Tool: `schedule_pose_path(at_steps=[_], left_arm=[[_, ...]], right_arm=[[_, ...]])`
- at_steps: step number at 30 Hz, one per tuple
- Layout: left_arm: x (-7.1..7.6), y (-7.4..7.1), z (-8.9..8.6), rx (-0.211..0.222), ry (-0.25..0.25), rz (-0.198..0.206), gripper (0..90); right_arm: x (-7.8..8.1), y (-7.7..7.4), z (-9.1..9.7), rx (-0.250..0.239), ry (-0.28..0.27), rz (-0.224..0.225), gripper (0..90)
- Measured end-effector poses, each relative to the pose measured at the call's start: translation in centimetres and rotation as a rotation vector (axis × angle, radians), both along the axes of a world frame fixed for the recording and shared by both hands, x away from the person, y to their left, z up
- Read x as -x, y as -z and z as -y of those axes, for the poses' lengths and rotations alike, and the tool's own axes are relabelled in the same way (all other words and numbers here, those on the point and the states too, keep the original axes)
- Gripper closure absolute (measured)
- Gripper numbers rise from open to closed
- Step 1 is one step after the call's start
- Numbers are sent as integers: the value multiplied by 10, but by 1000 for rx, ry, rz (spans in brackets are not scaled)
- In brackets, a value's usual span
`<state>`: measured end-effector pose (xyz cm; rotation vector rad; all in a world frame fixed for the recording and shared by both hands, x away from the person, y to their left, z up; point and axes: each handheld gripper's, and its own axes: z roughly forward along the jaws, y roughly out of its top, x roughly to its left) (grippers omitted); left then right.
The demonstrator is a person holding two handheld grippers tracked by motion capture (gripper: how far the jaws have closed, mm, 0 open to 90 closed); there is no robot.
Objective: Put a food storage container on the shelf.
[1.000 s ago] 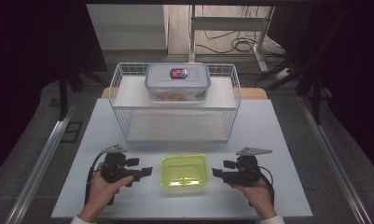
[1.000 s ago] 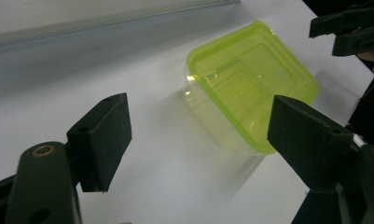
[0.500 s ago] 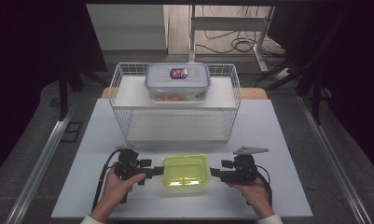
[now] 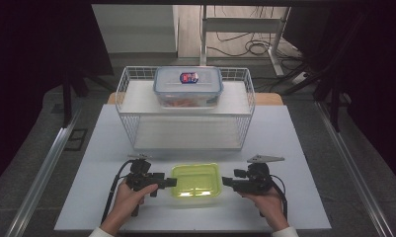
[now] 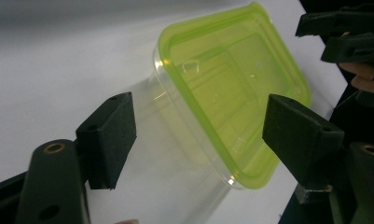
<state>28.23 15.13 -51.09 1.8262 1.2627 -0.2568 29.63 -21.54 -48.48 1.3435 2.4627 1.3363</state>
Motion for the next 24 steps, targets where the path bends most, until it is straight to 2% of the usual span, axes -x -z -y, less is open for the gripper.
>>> schedule_pose_path(at_steps=[6, 9, 14, 15, 18, 19, 21, 24], left_arm=[[-4, 6, 4, -4, 25, -15, 331], [-5, 7, 6, -2, 21, -23, 355], [-5, 9, 7, -2, 32, -29, 359], [-5, 9, 7, -2, 32, -29, 359], [-5, 10, 8, 13, 32, -44, 361], [-5, 10, 9, 19, 33, -48, 368], [-5, 10, 9, 21, 33, -49, 380], [-5, 10, 9, 37, 40, -50, 415]], right_arm=[[-3, 5, -3, -18, -2, -24, 336], [-5, 7, -5, -29, -3, -36, 340], [-13, 16, -11, -82, -16, -95, 365], [-13, 16, -11, -82, -16, -95, 365], [-15, 20, -15, -83, -30, -104, 384], [-18, 22, -16, -95, -31, -123, 400], [-19, 23, -17, -102, -32, -132, 408], [-20, 25, -19, -131, -44, -160, 468]])
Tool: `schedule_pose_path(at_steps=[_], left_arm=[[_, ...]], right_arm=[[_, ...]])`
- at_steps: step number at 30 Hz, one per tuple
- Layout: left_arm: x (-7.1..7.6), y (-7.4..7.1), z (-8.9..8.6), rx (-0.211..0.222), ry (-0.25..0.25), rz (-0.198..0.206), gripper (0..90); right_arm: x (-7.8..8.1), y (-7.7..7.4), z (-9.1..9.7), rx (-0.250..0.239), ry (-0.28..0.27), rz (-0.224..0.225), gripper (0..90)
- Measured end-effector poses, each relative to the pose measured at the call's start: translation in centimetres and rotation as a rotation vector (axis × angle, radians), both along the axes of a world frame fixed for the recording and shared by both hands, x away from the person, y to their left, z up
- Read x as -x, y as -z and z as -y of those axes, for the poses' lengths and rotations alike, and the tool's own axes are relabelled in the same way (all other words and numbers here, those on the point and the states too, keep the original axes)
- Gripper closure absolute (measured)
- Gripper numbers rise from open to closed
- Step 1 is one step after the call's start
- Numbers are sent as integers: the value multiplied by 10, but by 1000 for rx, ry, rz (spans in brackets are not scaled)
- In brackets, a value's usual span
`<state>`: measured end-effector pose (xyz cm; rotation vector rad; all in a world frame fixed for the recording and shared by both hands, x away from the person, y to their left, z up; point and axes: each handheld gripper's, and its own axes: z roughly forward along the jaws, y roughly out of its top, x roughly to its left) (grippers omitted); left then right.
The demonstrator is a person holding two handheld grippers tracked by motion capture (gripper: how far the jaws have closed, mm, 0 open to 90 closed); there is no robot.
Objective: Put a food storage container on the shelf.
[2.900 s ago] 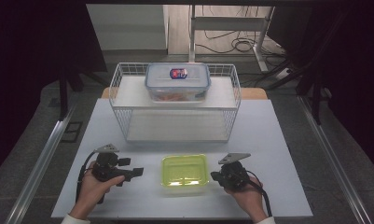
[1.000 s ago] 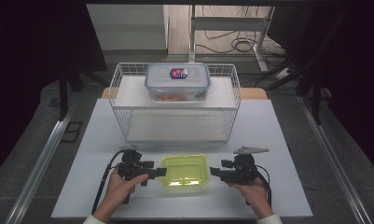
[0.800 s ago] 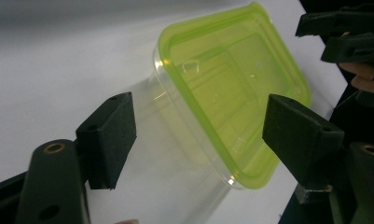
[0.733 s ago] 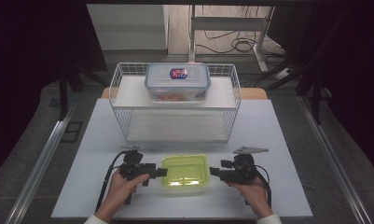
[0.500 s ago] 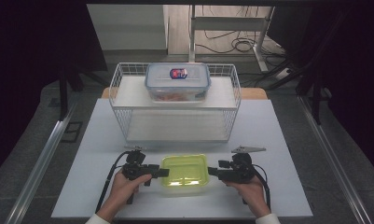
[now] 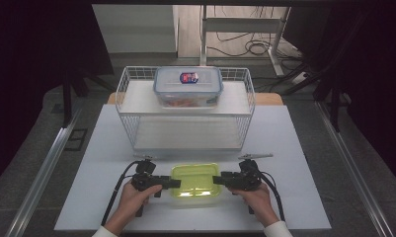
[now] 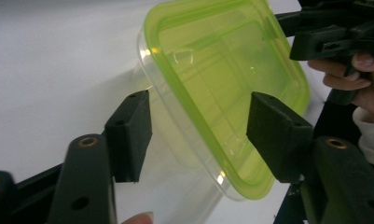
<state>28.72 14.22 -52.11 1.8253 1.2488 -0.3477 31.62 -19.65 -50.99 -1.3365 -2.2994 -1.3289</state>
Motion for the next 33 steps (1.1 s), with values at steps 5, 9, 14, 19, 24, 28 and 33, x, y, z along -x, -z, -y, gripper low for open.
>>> schedule_pose_path(at_steps=[5, 9, 14, 19, 24, 28, 33], left_arm=[[0, 0, 1, 5, 10, 4, 463], [1, 0, 0, -23, 1, 13, 507], [4, -4, -4, -20, -12, 36, 574], [7, -3, -8, 16, -39, 43, 704], [12, -4, -10, 26, -40, 56, 717], [16, -7, -10, 20, -50, 79, 749], [19, -8, -11, 14, -52, 105, 767]], right_arm=[[0, 3, -3, -30, -19, -31, 568], [3, 5, -3, -24, -4, -46, 666], [6, 3, -3, -40, 15, -48, 706], [9, 1, -1, -60, 24, -45, 738], [14, -2, 2, -91, 29, -45, 766], [16, -4, 3, -111, 23, -26, 788], [20, -7, 3, -110, 8, 5, 804]])
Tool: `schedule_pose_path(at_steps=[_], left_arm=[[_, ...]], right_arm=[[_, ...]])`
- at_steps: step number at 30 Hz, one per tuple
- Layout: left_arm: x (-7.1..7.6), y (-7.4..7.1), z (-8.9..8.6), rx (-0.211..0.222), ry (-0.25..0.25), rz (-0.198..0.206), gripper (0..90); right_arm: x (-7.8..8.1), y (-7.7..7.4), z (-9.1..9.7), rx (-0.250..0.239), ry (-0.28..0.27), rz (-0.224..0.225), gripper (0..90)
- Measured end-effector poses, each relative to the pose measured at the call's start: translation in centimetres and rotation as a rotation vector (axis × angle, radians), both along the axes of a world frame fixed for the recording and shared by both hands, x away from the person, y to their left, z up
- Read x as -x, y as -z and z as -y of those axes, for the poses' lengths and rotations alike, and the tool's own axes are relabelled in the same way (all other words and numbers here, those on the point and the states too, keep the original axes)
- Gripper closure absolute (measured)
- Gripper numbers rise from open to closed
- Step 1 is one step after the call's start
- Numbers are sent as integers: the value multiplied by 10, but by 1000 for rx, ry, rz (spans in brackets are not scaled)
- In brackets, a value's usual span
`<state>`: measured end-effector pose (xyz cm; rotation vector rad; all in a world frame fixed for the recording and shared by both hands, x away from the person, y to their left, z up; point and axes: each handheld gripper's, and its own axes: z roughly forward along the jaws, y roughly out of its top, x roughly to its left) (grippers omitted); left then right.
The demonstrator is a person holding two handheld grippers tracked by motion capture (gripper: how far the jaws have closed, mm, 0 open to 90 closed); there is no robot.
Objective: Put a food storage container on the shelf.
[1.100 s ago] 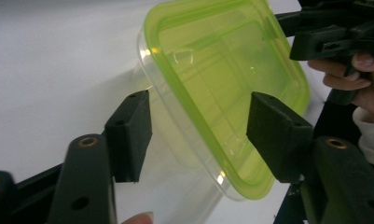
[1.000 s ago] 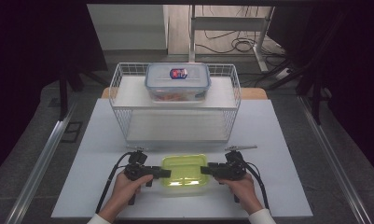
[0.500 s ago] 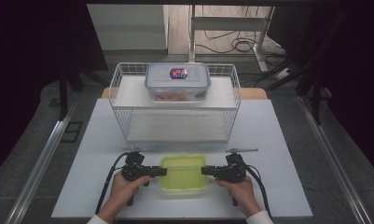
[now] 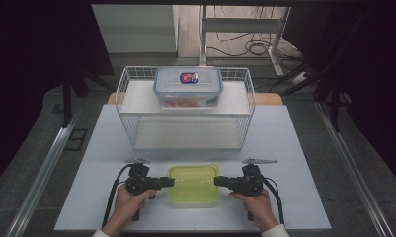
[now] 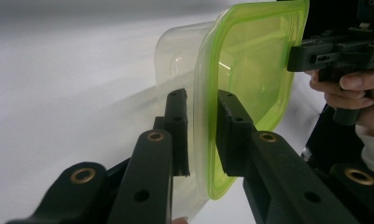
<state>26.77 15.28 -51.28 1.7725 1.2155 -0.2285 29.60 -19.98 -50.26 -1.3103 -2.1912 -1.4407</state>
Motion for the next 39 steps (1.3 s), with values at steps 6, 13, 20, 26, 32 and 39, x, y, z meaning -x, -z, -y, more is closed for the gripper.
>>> schedule_pose_path(at_steps=[6, 13, 20, 26, 32, 39], left_arm=[[5, -6, -2, 26, 4, 32, 766], [13, -16, -3, 15, 22, 68, 762], [18, -25, -3, 7, 34, 115, 761], [20, -36, -4, 3, 57, 142, 758], [21, -40, -4, -3, 64, 156, 759], [22, -50, -5, -5, 73, 177, 758]], right_arm=[[4, -6, 2, -8, -7, 30, 805], [8, -12, 2, -8, -26, 76, 804], [11, -21, 3, -11, -36, 133, 804], [14, -30, 3, -20, -50, 171, 804], [14, -35, 3, -11, -58, 195, 804], [14, -43, 3, -20, -60, 217, 803]])
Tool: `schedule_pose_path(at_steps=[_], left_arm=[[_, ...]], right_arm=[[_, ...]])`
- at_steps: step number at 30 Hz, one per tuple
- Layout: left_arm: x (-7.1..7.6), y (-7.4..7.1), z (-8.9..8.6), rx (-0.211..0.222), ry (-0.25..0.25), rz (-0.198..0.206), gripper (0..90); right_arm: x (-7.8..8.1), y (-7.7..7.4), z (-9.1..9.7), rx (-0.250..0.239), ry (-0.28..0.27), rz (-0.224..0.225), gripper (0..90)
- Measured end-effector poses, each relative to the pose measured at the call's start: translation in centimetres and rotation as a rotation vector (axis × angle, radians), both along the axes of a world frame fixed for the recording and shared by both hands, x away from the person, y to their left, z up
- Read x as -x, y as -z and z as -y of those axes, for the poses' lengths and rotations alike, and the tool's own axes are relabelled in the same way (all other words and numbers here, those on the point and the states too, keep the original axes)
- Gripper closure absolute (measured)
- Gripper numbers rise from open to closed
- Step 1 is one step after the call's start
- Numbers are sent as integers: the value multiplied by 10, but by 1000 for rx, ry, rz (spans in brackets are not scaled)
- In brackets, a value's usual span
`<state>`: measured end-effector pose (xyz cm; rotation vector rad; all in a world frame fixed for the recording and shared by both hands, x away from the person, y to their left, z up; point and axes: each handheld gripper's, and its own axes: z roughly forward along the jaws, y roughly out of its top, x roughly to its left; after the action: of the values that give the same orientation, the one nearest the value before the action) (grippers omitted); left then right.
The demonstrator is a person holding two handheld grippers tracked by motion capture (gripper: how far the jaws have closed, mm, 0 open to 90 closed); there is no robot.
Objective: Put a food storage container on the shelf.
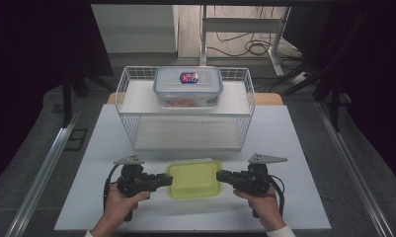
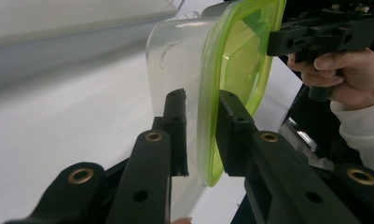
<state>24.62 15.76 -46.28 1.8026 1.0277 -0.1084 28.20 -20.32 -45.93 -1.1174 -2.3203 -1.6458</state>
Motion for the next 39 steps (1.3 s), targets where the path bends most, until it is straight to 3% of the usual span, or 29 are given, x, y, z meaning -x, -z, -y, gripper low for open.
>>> schedule_pose_path(at_steps=[12, 24, 35, 39], left_arm=[[-12, -22, -5, 10, 13, 32, 761], [-28, -66, -10, 19, 15, 90, 762], [-39, -86, -12, 31, 21, 103, 764], [-46, -99, -13, 43, 22, 113, 764]], right_arm=[[-9, -15, -2, -9, 1, 29, 803], [-26, -52, -6, -40, 5, 65, 804], [-36, -72, -6, -55, 7, 92, 804], [-42, -82, -6, -65, 7, 104, 804]])
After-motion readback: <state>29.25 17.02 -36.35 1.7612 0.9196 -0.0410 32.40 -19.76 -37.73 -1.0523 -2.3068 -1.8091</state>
